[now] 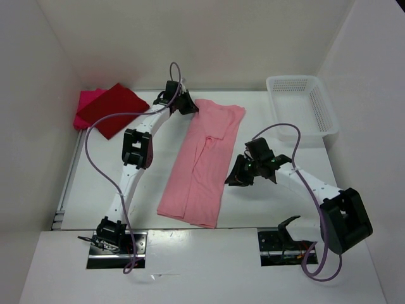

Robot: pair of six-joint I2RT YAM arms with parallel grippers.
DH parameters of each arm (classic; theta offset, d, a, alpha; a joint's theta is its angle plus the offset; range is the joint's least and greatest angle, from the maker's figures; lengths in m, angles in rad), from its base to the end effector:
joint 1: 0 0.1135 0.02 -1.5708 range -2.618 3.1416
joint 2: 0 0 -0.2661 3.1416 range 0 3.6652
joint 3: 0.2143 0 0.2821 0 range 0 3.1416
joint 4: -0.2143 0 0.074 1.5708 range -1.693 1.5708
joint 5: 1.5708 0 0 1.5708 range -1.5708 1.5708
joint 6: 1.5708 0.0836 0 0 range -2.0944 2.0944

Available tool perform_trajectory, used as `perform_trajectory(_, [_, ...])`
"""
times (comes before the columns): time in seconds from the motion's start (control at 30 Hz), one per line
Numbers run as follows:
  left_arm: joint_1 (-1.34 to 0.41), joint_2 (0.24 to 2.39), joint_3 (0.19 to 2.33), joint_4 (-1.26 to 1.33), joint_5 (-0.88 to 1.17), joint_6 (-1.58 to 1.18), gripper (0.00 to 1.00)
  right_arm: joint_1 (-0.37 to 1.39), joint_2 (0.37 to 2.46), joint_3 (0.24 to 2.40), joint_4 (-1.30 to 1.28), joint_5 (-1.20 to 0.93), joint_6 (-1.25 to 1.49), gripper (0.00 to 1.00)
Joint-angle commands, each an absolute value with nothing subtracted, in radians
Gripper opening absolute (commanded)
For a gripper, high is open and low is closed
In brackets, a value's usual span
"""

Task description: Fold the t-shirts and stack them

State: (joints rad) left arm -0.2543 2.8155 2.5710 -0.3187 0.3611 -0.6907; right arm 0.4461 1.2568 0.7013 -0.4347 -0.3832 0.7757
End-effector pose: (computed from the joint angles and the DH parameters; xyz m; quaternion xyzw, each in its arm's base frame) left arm 0.6534 -0.2003 0.1090 -0.1019 0.8599 -0.3562 0.3513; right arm 0.2452 0.1519 0.1455 0.1006 0.9368 0.3106 0.1255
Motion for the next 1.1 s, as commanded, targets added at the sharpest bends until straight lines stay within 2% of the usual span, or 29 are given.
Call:
perform_trajectory(0.0, [-0.23,2.812,2.619,-0.239,0.315,-0.768,0.0,0.433,1.276,0.749,-0.423,-0.387,0.762,0.3])
perform_trajectory(0.3, [-0.101,2.77,2.599,-0.21,0.253,-0.854,0.0,0.422,1.316,0.73,-0.405,-0.377,0.744,0.31])
perform_trajectory(0.33, [-0.101,2.758,2.57,-0.192,0.253,-0.854,0.02,0.422,1.316,0.739,-0.405,-0.377,0.735,0.31])
perform_trajectory(0.4, [-0.092,2.699,2.441,-0.135,0.279,-0.854,0.31,0.422,1.325,0.748,-0.405,-0.377,0.735,0.31])
perform_trajectory(0.47, [-0.092,2.586,2.305,-0.048,0.307,-0.836,0.53,0.422,1.325,0.749,-0.405,-0.377,0.735,0.36])
perform_trajectory(0.5, [-0.092,2.539,2.228,-0.026,0.307,-0.825,0.67,0.422,1.325,0.749,-0.391,-0.377,0.735,0.36])
perform_trajectory(0.53, [-0.092,2.434,2.062,-0.005,0.307,-0.796,0.71,0.422,1.315,0.739,-0.391,-0.368,0.744,0.36])
perform_trajectory(0.6, [-0.092,2.329,1.897,0.031,0.267,-0.77,0.78,0.422,1.304,0.73,-0.359,-0.368,0.756,0.36])
perform_trajectory(0.63, [-0.092,2.234,1.759,0.031,0.256,-0.759,0.88,0.434,1.295,0.701,-0.347,-0.368,0.768,0.37])
perform_trajectory(0.7, [-0.092,2.136,1.621,0.008,0.235,-0.738,1.0,0.475,1.295,0.666,-0.31,-0.368,0.793,0.37])
perform_trajectory(0.9, [-0.092,1.711,1.112,-0.052,0.306,-0.689,0.98,0.571,1.282,0.58,-0.207,-0.325,0.9,0.37])
perform_trajectory(0.93, [-0.092,1.669,1.062,-0.086,0.307,-0.677,0.9,0.571,1.272,0.58,-0.196,-0.325,0.911,0.37])
perform_trajectory(0.97, [-0.101,1.625,1.011,-0.1,0.32,-0.676,0.76,0.584,1.26,0.566,-0.196,-0.325,0.935,0.37])
perform_trajectory(1.0, [-0.101,1.544,0.967,-0.121,0.321,-0.686,0.45,0.598,1.259,0.554,-0.181,-0.316,0.936,0.37])
perform_trajectory(1.03, [-0.115,1.508,0.887,-0.174,0.321,-0.686,0.35,0.598,1.25,0.554,-0.161,-0.316,0.948,0.37])
perform_trajectory(1.07, [-0.124,1.476,0.853,-0.204,0.304,-0.695,0.29,0.615,1.25,0.543,-0.161,-0.305,0.962,0.37])
